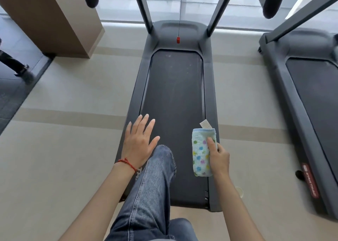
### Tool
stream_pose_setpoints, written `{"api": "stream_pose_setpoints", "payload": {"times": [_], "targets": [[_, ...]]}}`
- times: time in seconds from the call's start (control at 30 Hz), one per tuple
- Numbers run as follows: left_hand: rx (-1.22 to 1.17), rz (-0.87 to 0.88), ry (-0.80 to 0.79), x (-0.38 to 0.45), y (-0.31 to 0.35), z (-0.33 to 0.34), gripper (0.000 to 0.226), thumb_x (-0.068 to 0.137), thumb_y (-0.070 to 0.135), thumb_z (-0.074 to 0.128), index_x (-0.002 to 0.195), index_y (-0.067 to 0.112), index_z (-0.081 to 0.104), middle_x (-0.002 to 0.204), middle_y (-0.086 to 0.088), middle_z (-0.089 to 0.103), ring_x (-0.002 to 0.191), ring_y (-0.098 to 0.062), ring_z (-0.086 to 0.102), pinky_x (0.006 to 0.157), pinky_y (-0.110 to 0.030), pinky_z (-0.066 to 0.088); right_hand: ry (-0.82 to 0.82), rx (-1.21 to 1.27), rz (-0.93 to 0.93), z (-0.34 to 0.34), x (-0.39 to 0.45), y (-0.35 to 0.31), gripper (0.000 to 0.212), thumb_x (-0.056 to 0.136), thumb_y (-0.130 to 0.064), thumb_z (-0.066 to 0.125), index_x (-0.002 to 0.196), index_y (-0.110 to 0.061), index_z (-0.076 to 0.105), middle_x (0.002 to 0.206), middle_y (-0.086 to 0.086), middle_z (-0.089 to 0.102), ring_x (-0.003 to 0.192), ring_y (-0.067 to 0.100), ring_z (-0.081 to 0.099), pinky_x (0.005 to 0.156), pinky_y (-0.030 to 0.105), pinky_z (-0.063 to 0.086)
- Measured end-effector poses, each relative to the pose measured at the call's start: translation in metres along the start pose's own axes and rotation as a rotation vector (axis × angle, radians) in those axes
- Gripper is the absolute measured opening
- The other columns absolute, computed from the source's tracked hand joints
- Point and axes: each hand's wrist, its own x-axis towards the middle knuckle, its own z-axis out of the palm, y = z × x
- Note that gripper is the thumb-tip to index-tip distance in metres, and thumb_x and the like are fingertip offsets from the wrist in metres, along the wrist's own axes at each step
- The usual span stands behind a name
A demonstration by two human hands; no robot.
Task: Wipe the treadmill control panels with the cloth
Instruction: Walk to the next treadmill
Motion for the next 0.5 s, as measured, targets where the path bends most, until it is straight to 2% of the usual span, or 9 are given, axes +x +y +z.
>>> {"api": "stream_pose_setpoints", "payload": {"times": [0.27,0.5], "targets": [[-0.021,0.042,-0.075,0.15,-0.033,-0.024,0.055,0.089,0.041,0.037,0.127,0.005,0.055,0.132,-0.017,0.052,0.124,-0.035,0.046,0.097,-0.055,0.038,0.052,0.005,0.063,0.044,0.092,-0.115,0.029,0.09,-0.034,0.055,0.067,-0.016,0.055,0.07,-0.001,0.06,0.067,0.018,0.06,0.058,0.027,0.045],[-0.043,0.091,-0.01,0.246,-0.044,-0.081,0.054,0.09,0.04,0.037,0.129,0.006,0.052,0.135,-0.015,0.049,0.128,-0.03,0.038,0.099,-0.053,0.035,0.076,0.029,0.059,0.056,0.127,-0.217,0.03,0.089,-0.035,0.056,0.065,-0.016,0.052,0.069,0.001,0.061,0.067,0.02,0.061,0.059,0.03,0.047]]}}
